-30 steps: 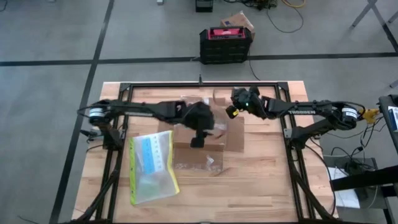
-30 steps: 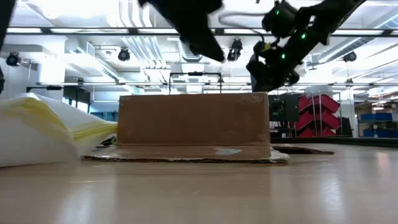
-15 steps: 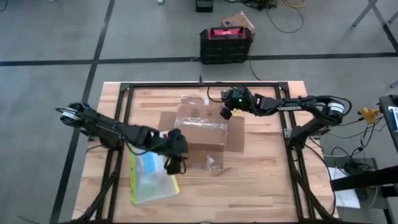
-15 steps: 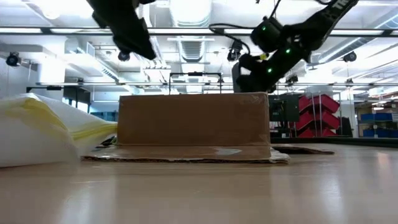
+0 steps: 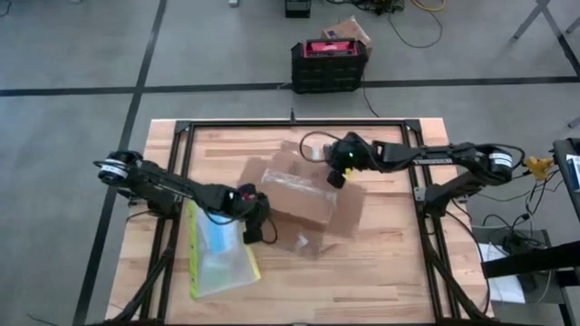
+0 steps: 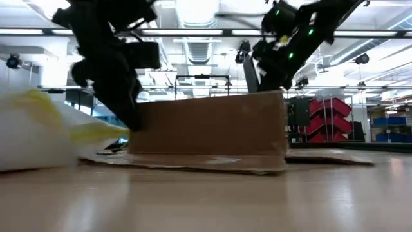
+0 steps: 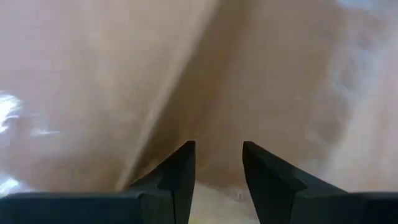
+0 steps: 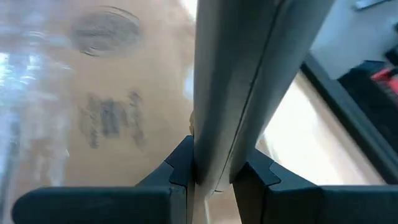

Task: Unpack boxes
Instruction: Break down the brown box using the gray cutter

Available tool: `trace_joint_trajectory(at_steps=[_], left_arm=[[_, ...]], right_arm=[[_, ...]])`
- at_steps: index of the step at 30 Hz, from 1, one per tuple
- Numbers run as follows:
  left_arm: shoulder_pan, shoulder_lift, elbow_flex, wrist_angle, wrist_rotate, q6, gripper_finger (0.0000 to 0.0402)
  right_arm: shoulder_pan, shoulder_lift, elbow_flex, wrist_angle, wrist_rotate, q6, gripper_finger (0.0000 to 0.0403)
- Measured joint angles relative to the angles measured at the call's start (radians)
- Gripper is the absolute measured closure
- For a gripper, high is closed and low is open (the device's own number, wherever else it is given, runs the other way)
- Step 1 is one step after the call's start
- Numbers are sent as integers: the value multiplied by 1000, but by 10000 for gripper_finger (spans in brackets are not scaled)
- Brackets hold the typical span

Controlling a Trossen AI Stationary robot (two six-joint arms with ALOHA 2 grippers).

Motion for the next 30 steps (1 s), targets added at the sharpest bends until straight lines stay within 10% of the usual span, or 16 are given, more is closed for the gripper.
trace_joint_trajectory(at_steps=[15,30], left_arm=[[283,-62,101,-35,-154,417,283],[-64,15,68,678,-4,310,283]], right_arm=[[251,-227,-1,-96,-27,60,347],[625,-143,-51,166,-54,-73,347]])
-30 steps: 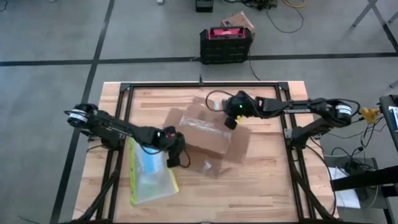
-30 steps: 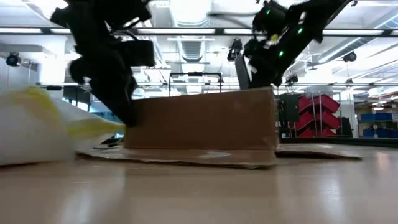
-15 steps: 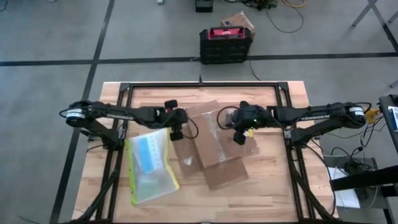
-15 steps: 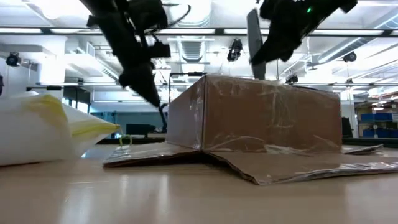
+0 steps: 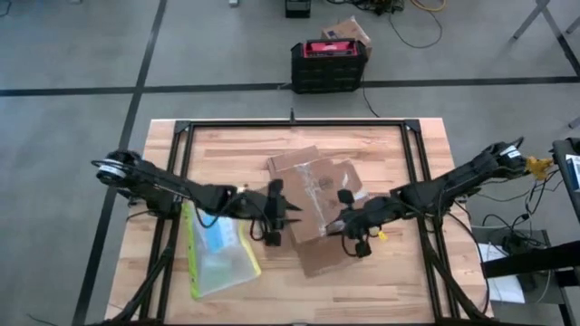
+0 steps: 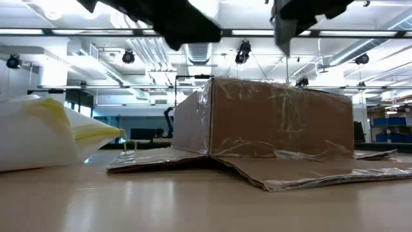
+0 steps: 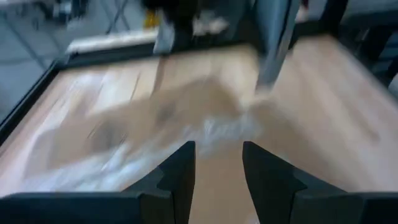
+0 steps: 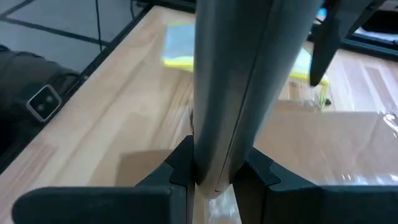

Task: Unpack boxes
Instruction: Break down the brown box using the gray cutter

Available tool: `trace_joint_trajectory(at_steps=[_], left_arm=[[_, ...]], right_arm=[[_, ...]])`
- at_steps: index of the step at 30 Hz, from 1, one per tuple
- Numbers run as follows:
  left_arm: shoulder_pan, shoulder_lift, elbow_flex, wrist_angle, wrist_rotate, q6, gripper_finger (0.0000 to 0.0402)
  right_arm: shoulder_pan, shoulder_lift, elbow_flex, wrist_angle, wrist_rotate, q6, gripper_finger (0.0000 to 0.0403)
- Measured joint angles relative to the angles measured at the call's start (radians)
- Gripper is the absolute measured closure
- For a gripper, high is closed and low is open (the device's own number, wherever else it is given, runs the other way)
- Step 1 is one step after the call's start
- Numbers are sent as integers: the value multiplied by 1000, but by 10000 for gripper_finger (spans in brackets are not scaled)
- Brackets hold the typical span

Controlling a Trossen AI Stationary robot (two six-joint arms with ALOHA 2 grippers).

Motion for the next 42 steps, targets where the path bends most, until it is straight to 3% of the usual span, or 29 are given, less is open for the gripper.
trace_joint_trajectory(at_steps=[8,14,19,29,42], left_arm=[[-7,108,-27,-2,-29,-101,283],[-7,118,-92,27,-25,-132,283],[-7,47,-201,74,-32,-158,283],[-5,-108,-392,155,-57,-219,283],[-6,-99,-398,170,-70,-235,283]], right_arm=[[5,93,-1,88,-26,-78,347],[-87,121,-2,146,-193,-110,347],[-125,176,-1,284,-330,-160,347],[-182,365,2,561,-348,-204,347],[-230,404,6,609,-377,-186,347]])
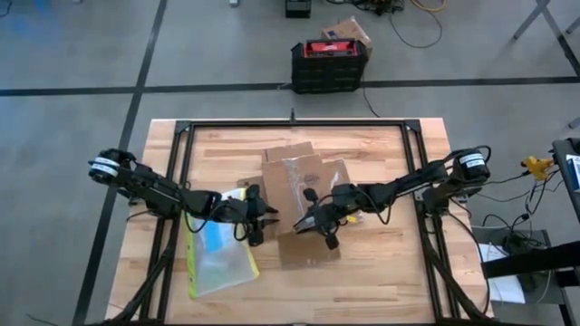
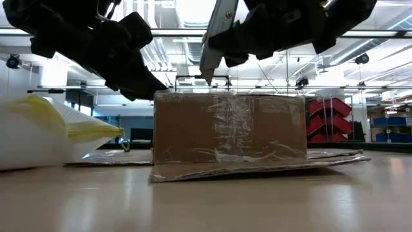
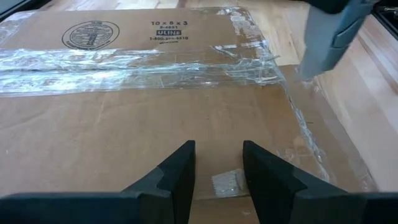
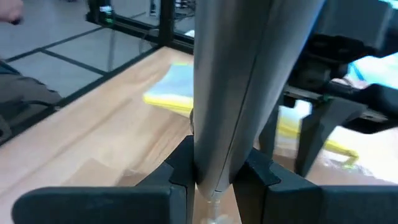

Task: Unpack boxes
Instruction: Break down the brown box using the gray cutter

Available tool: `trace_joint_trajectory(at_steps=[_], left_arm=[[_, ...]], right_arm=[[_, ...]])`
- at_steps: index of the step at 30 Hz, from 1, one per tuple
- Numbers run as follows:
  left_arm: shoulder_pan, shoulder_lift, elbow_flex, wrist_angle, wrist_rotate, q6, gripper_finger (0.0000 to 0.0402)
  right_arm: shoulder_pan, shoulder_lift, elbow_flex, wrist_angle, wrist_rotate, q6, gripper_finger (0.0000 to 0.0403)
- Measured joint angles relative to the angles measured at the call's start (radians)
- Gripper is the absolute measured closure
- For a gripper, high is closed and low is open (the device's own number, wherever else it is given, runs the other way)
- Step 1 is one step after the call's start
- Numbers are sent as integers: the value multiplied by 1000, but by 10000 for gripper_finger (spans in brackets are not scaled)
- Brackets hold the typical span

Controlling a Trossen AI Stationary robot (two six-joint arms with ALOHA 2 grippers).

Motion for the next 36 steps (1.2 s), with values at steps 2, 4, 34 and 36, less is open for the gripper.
trace_joint_trajectory(at_steps=[2,4,34,36], left_arm=[[-1,-1,0,1,1,-4,283],[-1,-1,0,-1,1,-4,283],[-4,-2,-1,-16,1,3,283],[-4,-2,-1,-16,1,3,283]], right_arm=[[0,8,0,-10,0,6,347],[0,9,-2,-36,4,11,347],[-10,-16,7,-62,11,27,347],[-11,-16,7,-52,11,26,347]])
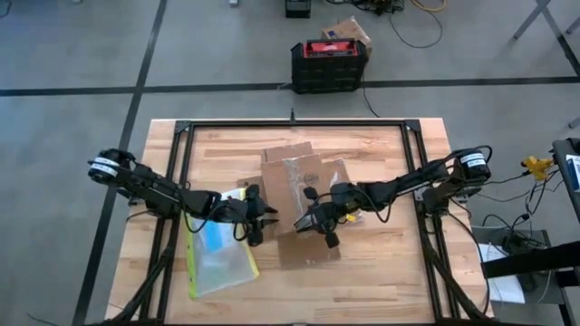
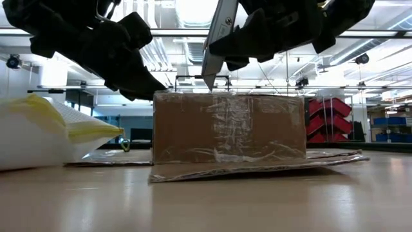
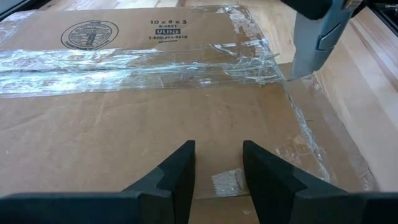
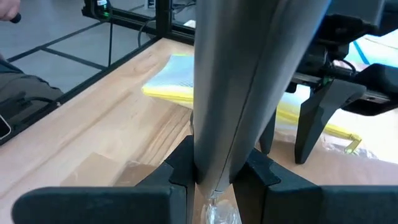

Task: Unpack boxes
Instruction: Break down the brown box using the gray cutter

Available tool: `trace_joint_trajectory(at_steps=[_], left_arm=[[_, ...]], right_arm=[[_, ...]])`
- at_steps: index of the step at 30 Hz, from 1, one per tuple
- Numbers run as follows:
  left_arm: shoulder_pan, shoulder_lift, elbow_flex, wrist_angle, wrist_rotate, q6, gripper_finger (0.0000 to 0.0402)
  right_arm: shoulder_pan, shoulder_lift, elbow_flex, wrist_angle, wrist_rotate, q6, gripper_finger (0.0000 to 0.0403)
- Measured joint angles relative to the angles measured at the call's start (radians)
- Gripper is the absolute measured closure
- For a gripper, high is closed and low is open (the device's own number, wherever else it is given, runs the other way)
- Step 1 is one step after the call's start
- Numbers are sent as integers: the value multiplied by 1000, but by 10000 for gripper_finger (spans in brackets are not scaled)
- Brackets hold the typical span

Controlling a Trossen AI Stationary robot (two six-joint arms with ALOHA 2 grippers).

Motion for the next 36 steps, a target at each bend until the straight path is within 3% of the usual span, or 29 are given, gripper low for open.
trace_joint_trajectory(at_steps=[12,26,36], left_arm=[[0,0,0,-3,0,0,283],[-1,0,1,-25,2,14,283],[-4,-11,15,-13,10,76,283]], right_arm=[[-9,29,7,3,-1,17,347],[-9,-36,7,-144,33,34,347],[-12,-40,5,-157,-5,31,347]])
